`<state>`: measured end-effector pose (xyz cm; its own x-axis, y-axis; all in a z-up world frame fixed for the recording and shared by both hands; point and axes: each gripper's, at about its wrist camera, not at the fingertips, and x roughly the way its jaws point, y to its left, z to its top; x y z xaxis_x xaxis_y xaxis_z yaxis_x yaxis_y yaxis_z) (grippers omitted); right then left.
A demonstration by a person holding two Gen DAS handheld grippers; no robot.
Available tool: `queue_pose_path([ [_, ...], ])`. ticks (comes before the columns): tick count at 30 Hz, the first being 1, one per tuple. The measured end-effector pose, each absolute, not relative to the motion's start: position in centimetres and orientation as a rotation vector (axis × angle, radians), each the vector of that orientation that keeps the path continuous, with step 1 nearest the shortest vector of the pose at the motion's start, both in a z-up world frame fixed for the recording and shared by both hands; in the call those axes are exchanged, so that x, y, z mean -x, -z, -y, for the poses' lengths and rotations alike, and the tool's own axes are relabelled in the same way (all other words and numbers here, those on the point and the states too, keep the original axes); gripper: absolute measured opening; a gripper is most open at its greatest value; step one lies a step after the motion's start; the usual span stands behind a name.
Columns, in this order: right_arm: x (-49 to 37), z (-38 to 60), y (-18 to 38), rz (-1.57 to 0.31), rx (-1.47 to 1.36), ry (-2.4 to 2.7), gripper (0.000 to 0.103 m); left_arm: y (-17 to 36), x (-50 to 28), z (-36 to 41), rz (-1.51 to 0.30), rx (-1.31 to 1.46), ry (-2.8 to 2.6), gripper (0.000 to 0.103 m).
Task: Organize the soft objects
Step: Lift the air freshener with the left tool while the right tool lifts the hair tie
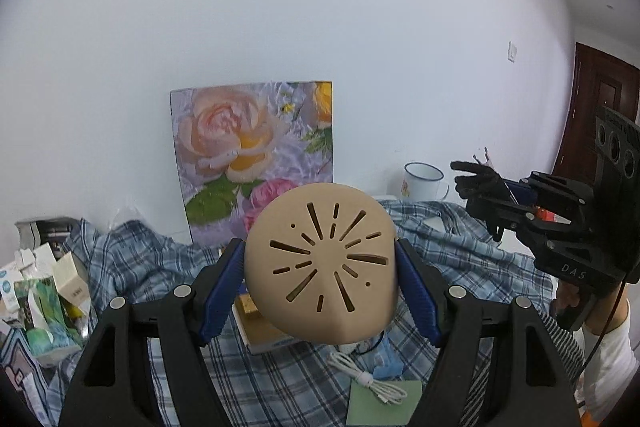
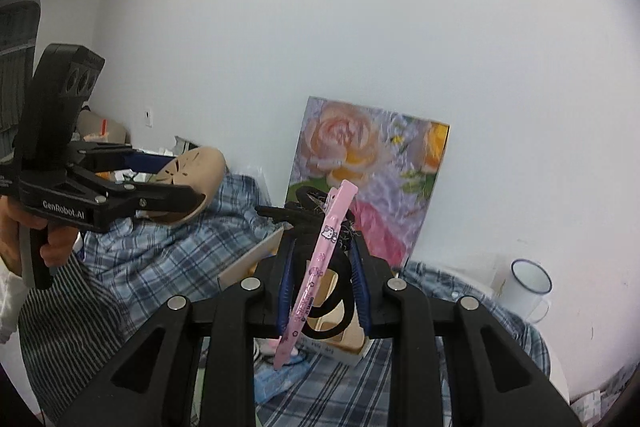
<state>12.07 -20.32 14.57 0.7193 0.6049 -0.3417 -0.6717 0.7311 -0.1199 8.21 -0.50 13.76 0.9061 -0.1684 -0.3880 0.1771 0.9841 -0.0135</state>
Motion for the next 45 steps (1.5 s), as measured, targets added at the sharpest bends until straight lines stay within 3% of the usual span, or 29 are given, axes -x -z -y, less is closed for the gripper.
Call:
queue_pose_path([
  [29,-16.8,18.1,-22.4,-0.165,0.14,-0.72,0.025,-18.5,-14.8,0.7,-0.255,-0.001,0.115,0.076],
  [45,-22.9,16.5,-17.1,-0.302,0.052,-0.732,0.025,-12.4,-21.3,-1.2,-0.388,0.026,0.12,0.076],
])
